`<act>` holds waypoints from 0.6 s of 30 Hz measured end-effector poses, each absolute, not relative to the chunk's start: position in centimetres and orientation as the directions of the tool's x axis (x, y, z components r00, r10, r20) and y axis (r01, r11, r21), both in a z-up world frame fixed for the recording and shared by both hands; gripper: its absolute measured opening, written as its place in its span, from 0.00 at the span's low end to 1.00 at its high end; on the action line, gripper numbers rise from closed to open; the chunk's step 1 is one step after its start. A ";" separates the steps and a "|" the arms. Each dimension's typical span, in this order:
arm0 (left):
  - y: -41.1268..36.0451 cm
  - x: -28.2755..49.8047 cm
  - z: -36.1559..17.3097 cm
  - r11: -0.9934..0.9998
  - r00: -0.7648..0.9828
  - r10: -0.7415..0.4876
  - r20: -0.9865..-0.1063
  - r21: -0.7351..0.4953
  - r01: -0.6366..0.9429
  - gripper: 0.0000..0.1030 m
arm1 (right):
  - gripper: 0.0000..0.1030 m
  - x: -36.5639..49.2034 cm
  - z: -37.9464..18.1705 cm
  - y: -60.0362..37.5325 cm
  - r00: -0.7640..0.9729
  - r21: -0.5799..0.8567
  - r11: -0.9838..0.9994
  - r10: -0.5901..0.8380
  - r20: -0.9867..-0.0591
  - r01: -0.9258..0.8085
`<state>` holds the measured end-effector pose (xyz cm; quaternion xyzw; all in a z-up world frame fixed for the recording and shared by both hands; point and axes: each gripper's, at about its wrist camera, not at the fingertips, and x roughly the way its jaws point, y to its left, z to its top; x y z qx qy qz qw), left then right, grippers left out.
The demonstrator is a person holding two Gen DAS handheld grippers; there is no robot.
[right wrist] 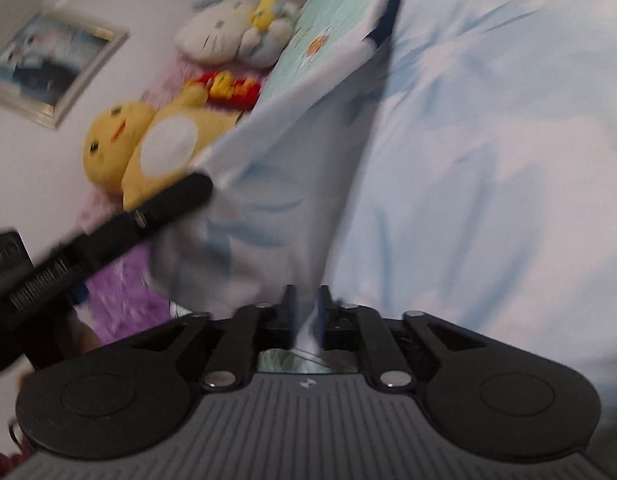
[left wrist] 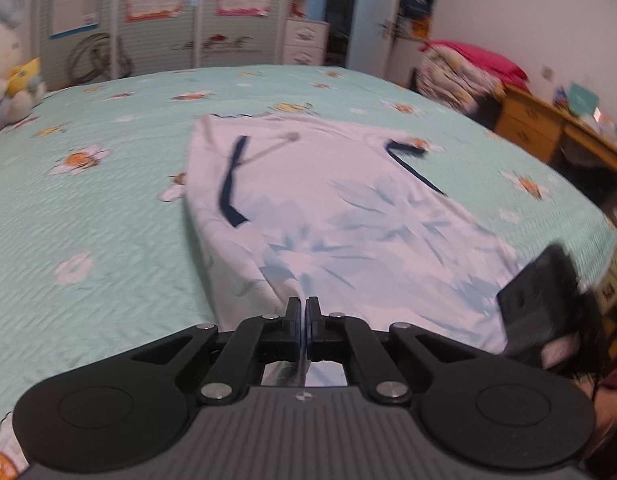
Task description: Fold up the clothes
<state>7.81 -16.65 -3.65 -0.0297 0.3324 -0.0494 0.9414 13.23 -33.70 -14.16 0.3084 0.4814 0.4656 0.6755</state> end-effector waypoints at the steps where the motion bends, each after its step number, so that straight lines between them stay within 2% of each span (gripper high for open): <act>1: -17.3 8.1 -3.9 0.993 0.767 -0.121 -0.630 -0.082 0.089 0.00 | 0.21 13.1 -13.9 -34.8 0.129 0.862 0.387 0.922 -0.365 -0.326; 8: -20.7 11.1 -7.4 0.987 0.700 -0.130 -0.703 -0.023 0.161 0.01 | 0.24 13.1 -13.6 -40.1 0.282 0.846 0.465 0.875 -0.394 -0.263; 11: -21.5 12.1 -9.8 0.981 0.630 -0.140 -0.764 -0.019 0.195 0.13 | 0.22 13.4 -13.9 -41.5 0.324 0.842 0.487 0.855 -0.405 -0.232; 12: -21.5 12.0 -10.2 0.980 0.613 -0.147 -0.777 -0.033 0.194 0.19 | 0.22 13.5 -13.9 -41.6 0.329 0.841 0.491 0.852 -0.407 -0.229; 13: -21.1 11.5 -10.1 0.979 0.612 -0.177 -0.771 -0.072 0.192 0.32 | 0.22 13.7 -13.9 -41.4 0.330 0.837 0.494 0.850 -0.410 -0.234; 16: -19.1 9.2 -8.5 0.964 0.654 -0.264 -0.709 -0.213 0.157 0.42 | 0.22 14.3 -13.8 -41.2 0.329 0.831 0.502 0.847 -0.418 -0.238; 18: -16.6 7.2 -7.2 0.949 0.710 -0.276 -0.648 -0.301 0.093 0.50 | 0.24 14.6 -13.7 -41.1 0.328 0.835 0.499 0.849 -0.416 -0.233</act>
